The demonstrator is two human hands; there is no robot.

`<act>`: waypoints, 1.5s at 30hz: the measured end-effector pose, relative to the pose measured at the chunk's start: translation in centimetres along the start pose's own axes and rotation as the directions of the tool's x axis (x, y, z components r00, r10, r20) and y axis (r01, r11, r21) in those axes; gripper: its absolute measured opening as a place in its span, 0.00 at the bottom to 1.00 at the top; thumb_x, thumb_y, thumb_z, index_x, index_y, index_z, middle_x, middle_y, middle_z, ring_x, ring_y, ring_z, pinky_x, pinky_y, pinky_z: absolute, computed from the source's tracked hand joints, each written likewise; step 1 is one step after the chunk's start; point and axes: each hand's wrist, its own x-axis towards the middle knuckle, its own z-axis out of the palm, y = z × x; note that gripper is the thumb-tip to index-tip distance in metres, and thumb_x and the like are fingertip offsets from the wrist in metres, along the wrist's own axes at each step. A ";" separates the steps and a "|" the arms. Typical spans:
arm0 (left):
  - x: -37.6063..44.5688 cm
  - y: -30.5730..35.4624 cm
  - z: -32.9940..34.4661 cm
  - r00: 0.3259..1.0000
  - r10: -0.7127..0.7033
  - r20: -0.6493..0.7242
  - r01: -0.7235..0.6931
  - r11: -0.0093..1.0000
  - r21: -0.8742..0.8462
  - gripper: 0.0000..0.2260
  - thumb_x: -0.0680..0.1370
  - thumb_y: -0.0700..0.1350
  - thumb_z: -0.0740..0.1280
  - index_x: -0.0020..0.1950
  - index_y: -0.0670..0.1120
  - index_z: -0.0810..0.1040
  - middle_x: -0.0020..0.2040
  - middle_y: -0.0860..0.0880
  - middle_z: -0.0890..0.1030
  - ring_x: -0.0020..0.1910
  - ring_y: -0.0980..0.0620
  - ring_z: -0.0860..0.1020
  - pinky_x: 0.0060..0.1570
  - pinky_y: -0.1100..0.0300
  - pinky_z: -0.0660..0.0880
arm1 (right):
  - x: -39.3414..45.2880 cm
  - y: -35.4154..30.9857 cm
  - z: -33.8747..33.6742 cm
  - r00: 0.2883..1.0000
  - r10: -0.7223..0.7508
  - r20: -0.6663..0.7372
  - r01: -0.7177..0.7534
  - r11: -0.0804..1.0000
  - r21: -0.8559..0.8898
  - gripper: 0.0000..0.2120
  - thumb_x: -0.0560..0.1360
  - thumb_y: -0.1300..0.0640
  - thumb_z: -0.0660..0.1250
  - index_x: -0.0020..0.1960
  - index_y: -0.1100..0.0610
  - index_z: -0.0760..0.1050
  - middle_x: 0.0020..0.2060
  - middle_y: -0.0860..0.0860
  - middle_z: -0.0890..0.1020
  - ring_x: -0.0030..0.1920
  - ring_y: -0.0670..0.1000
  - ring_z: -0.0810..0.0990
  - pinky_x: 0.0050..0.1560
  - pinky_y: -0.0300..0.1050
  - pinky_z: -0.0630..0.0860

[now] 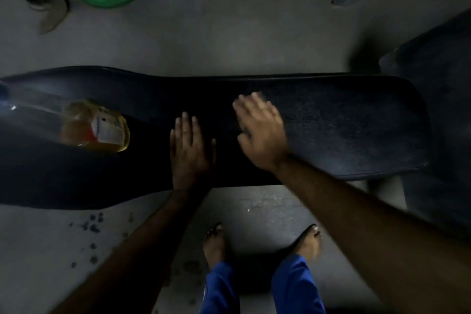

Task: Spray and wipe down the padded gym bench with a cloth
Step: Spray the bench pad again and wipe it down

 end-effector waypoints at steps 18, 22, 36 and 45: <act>-4.0 -8.0 -4.5 0.999 0.047 0.013 -0.045 0.992 -0.120 0.24 0.74 0.45 0.60 0.67 0.33 0.72 0.68 0.34 0.72 0.69 0.36 0.69 0.70 0.44 0.64 | 4.4 -10.1 4.2 0.970 -0.190 0.153 0.193 0.981 -0.003 0.37 0.68 0.48 0.53 0.77 0.56 0.67 0.77 0.55 0.67 0.79 0.59 0.59 0.77 0.59 0.54; -4.6 -8.5 -6.2 0.997 -0.067 -0.037 0.057 0.969 -0.242 0.22 0.75 0.44 0.66 0.68 0.40 0.74 0.68 0.41 0.75 0.67 0.44 0.72 0.65 0.58 0.66 | 7.3 -6.9 1.9 0.999 0.023 0.032 -0.021 0.998 -0.054 0.35 0.70 0.50 0.56 0.77 0.57 0.66 0.76 0.58 0.68 0.78 0.62 0.61 0.77 0.61 0.59; -3.4 -8.6 -13.9 0.762 -0.645 -0.051 0.465 0.601 -0.650 0.31 0.67 0.55 0.76 0.66 0.47 0.69 0.62 0.48 0.73 0.59 0.52 0.74 0.59 0.54 0.75 | 6.4 -15.3 5.1 0.954 -0.165 0.249 0.189 0.979 -0.076 0.39 0.74 0.49 0.63 0.81 0.54 0.54 0.81 0.54 0.56 0.81 0.57 0.49 0.79 0.58 0.47; -0.6 -10.0 -18.3 0.781 -0.624 -0.009 0.399 0.510 -0.762 0.18 0.72 0.52 0.72 0.61 0.54 0.75 0.51 0.58 0.81 0.49 0.63 0.79 0.55 0.53 0.79 | 7.9 -16.0 4.9 0.910 -0.287 0.300 0.302 0.953 -0.004 0.36 0.72 0.49 0.57 0.80 0.53 0.58 0.80 0.53 0.59 0.81 0.56 0.51 0.79 0.58 0.49</act>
